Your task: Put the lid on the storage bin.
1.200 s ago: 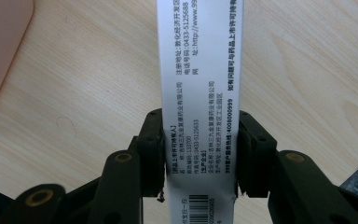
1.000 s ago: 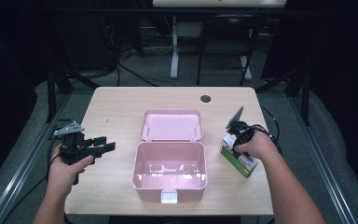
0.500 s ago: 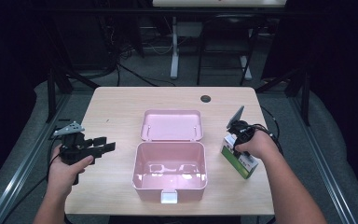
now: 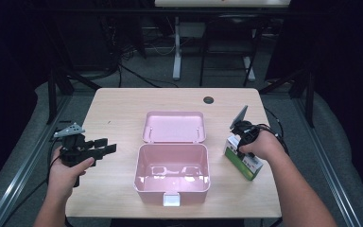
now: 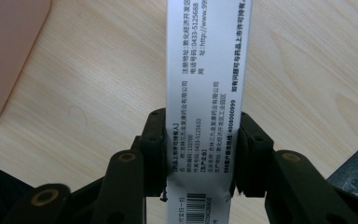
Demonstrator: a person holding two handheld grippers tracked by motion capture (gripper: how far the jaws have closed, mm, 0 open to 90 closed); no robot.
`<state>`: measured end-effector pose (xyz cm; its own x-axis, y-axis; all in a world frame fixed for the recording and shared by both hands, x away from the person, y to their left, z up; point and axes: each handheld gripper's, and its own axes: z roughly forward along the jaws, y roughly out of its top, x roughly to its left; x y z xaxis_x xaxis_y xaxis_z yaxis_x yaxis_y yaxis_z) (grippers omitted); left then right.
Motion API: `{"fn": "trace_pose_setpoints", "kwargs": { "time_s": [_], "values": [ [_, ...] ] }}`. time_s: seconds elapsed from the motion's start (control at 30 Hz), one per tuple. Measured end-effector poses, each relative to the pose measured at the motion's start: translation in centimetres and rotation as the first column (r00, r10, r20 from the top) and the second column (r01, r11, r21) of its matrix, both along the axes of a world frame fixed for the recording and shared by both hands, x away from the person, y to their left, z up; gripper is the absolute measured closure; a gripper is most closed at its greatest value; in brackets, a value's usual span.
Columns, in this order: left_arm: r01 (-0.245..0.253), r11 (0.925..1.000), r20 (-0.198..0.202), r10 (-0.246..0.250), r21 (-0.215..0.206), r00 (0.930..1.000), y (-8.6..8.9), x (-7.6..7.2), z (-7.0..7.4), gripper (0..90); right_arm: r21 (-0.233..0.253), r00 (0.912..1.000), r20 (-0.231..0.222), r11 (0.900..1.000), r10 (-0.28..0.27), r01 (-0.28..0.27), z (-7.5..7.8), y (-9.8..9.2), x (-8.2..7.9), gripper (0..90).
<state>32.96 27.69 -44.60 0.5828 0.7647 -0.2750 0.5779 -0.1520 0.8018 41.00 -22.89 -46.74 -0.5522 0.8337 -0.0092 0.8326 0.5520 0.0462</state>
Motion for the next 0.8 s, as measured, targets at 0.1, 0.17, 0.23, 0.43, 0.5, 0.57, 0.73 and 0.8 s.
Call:
{"fn": "trace_pose_setpoints", "kwargs": {
  "time_s": [0.1,0.17,0.23,0.43,0.5,0.57,0.73,0.8],
  "values": [
    [0.000,1.0000,0.000,0.000,0.001,1.0000,0.0,0.0,0.0,45.5,-0.011,0.9999,-0.001,1.000,0.010,-0.010,0.5,0.1,-0.1,61.0],
    [0.000,1.0000,0.000,0.000,0.001,1.0000,0.0,0.0,0.0,45.5,-0.007,1.0000,0.002,1.000,0.009,-0.009,0.8,0.2,-0.1,61.1],
    [-0.001,1.0000,0.000,0.001,0.001,1.0000,0.0,0.0,0.0,45.5,0.000,0.9999,0.006,1.000,0.012,-0.012,1.0,0.3,-0.2,61.1],
    [-0.004,1.0000,0.002,0.004,0.004,1.0000,0.1,0.0,0.1,45.5,-0.005,0.9997,0.010,1.000,0.023,-0.023,1.9,0.4,-0.4,61.1],
    [-0.006,1.0000,0.002,0.006,0.001,1.0000,0.1,0.0,0.0,45.5,-0.007,0.9997,0.009,1.000,0.024,-0.024,2.3,0.4,-0.4,61.1],
    [-0.006,1.0000,0.002,0.006,0.002,1.0000,0.1,0.0,0.0,45.4,-0.006,0.9996,0.008,1.000,0.026,-0.026,2.6,0.5,-0.5,61.1],
    [-0.002,1.0000,0.001,0.002,0.004,1.0000,0.0,0.0,0.0,45.5,-0.017,0.9991,0.010,0.999,0.040,-0.040,3.6,0.8,-0.9,61.1],
    [-0.003,1.0000,0.002,0.003,0.003,1.0000,0.0,0.0,0.0,45.5,-0.013,0.9989,0.018,0.999,0.042,-0.042,4.0,0.9,-1.0,61.1]
  ]
}}
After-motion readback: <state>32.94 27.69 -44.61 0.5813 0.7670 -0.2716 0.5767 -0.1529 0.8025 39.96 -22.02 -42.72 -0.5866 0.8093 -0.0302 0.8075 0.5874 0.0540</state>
